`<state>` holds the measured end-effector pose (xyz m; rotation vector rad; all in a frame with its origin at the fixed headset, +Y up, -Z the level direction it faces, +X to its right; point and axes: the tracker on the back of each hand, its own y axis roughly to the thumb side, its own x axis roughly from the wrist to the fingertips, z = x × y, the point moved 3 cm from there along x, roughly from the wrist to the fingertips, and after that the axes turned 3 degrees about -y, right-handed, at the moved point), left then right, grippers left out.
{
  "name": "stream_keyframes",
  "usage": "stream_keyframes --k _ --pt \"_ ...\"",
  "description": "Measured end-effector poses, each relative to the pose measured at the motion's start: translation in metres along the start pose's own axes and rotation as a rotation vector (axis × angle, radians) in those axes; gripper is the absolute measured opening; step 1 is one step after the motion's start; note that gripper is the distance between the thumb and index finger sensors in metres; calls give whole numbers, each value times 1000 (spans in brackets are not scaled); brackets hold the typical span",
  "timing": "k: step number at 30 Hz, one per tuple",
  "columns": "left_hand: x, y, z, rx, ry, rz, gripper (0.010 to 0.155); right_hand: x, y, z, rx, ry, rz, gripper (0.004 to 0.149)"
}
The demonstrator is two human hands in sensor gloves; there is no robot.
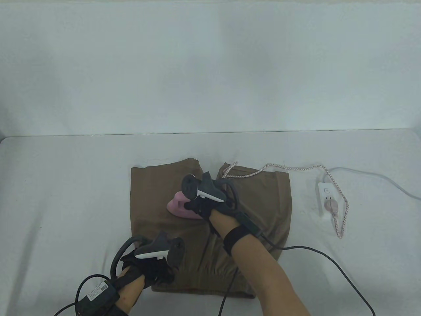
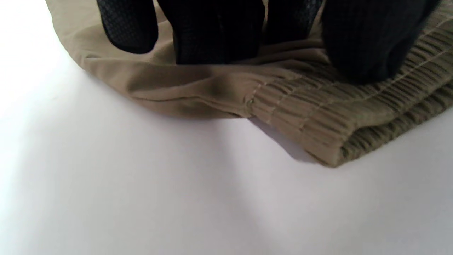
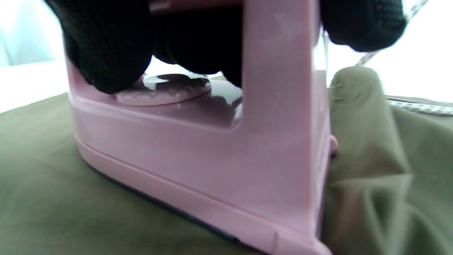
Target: Iron shorts with electric iron on table
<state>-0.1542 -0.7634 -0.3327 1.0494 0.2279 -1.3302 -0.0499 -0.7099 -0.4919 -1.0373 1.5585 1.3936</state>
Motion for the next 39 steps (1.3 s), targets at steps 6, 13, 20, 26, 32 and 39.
stream_keyframes --k 6,13,20,26,32,39 --pt "0 1 0 8 -1 -4 72 9 32 -2 2 5 54 59" --pt "0 1 0 5 -2 -7 72 17 73 -5 6 -17 143 60" --pt "0 0 0 3 0 -3 72 22 95 -6 22 -9 186 60" --pt "0 0 0 0 1 -3 72 17 86 -6 31 17 168 56" --pt "0 -1 0 -5 2 1 72 4 68 -6 35 40 122 54" --pt "0 -1 0 -4 3 -1 72 -16 34 -6 34 41 85 54"
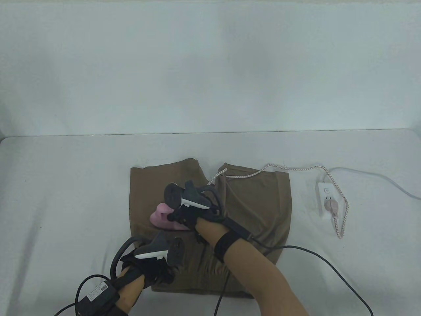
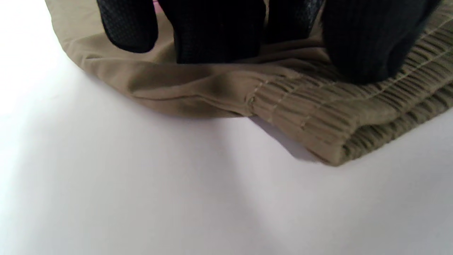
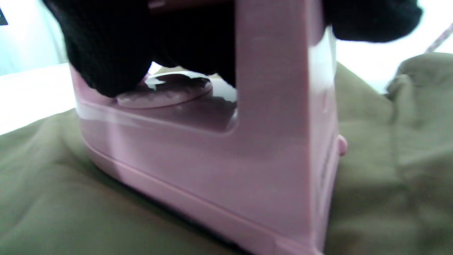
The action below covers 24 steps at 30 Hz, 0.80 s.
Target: Iron shorts with electric iron on table
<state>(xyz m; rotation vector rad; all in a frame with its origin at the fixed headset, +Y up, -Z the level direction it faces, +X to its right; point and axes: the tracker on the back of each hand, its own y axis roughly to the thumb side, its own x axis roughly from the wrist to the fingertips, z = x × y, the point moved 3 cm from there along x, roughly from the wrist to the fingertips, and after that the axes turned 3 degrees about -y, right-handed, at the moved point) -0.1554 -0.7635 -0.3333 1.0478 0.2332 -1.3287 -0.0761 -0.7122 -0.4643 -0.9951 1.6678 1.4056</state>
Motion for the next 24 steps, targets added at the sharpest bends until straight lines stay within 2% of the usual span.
stream_keyframes --k 6,14,18,24 --pt "0 0 0 2 0 2 72 -21 -32 1 10 14 -47 54" --pt "-1 0 0 2 1 6 72 -35 -53 5 -4 32 -82 54" --pt "-1 0 0 2 0 6 72 -35 -53 5 9 23 -83 54" --pt "-1 0 0 4 0 6 72 -27 -30 2 9 15 -29 55"
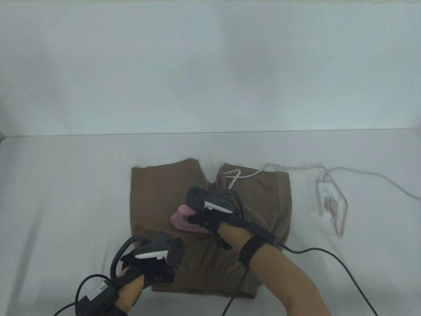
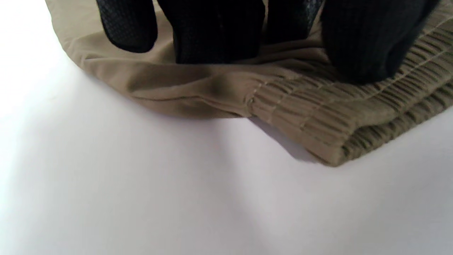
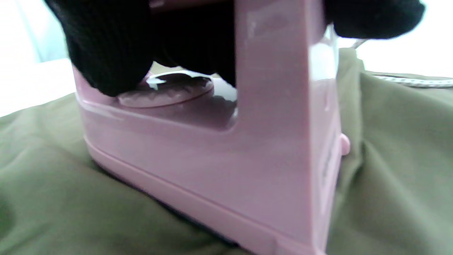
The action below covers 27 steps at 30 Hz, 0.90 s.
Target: Iron shorts with electric iron on table
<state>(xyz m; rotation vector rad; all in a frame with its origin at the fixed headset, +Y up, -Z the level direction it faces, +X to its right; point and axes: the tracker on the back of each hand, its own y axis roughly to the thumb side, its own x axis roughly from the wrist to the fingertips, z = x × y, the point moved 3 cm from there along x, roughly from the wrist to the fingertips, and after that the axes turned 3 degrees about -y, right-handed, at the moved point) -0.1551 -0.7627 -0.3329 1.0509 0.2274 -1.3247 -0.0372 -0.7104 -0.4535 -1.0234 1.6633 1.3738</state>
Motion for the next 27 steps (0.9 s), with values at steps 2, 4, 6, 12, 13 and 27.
stream_keyframes --k 2,4,6,12,13,27 --pt "0 0 0 0 -1 1 72 3 11 -1 4 8 16 55" --pt "0 0 0 1 -1 2 73 6 25 -2 0 13 45 55" --pt "0 0 0 2 0 2 73 9 38 -3 -3 16 73 55" --pt "0 1 0 4 0 2 73 20 80 -8 22 23 153 56" --pt "0 1 0 4 0 2 73 21 86 -8 24 22 168 56" --pt "0 -2 1 -16 4 16 73 29 110 -10 94 49 264 59"
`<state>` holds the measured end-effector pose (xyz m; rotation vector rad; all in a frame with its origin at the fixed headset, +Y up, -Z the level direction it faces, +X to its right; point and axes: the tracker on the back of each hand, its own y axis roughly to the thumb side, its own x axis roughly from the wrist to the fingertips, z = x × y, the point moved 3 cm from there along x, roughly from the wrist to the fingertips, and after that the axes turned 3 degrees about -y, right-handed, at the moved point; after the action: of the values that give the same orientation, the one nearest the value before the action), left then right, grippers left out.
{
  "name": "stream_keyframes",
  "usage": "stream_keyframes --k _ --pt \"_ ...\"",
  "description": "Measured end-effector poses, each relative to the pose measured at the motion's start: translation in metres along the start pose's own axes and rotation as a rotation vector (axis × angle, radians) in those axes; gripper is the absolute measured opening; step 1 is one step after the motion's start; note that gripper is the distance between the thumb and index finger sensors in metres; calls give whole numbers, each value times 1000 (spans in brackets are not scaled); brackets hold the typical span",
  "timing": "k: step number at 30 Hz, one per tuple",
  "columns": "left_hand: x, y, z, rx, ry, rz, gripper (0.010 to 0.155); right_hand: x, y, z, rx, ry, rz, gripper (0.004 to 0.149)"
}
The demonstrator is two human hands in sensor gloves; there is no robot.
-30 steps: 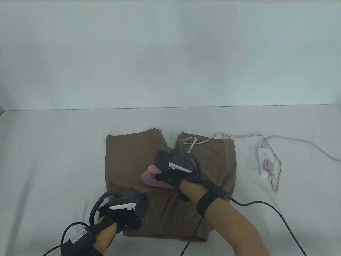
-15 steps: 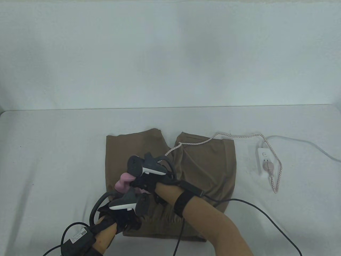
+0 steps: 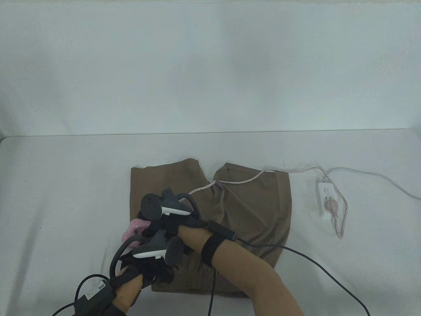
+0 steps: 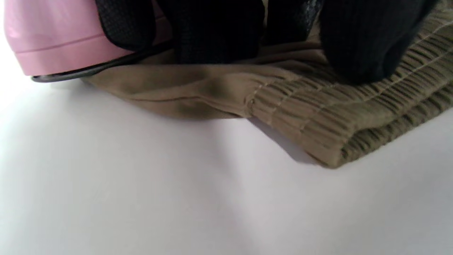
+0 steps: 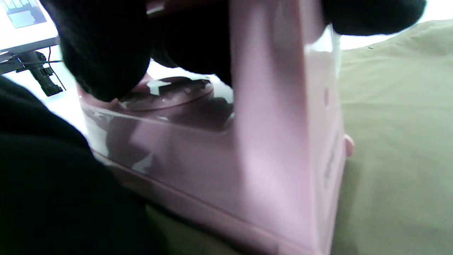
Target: Iron shorts with electric iron on table
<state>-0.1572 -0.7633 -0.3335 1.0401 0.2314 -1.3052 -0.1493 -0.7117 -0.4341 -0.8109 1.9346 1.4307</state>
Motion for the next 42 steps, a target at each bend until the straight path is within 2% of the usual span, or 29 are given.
stream_keyframes --k 6,14,25,30,35,42 --pt "0 0 0 -3 -3 -3 73 -10 -6 0 -71 42 2 58" --pt "0 0 0 0 -3 -4 75 -35 -29 2 -109 54 -22 57" --pt "0 -1 0 -7 -5 -10 76 -76 -70 5 -59 61 -70 58" --pt "0 -2 0 -12 -5 -10 79 -85 -84 9 68 41 -92 55" --pt "0 -2 0 -15 -3 -7 74 -90 -102 14 237 32 -147 55" --pt "0 -4 1 -40 0 4 72 -106 -138 26 615 -5 -202 57"
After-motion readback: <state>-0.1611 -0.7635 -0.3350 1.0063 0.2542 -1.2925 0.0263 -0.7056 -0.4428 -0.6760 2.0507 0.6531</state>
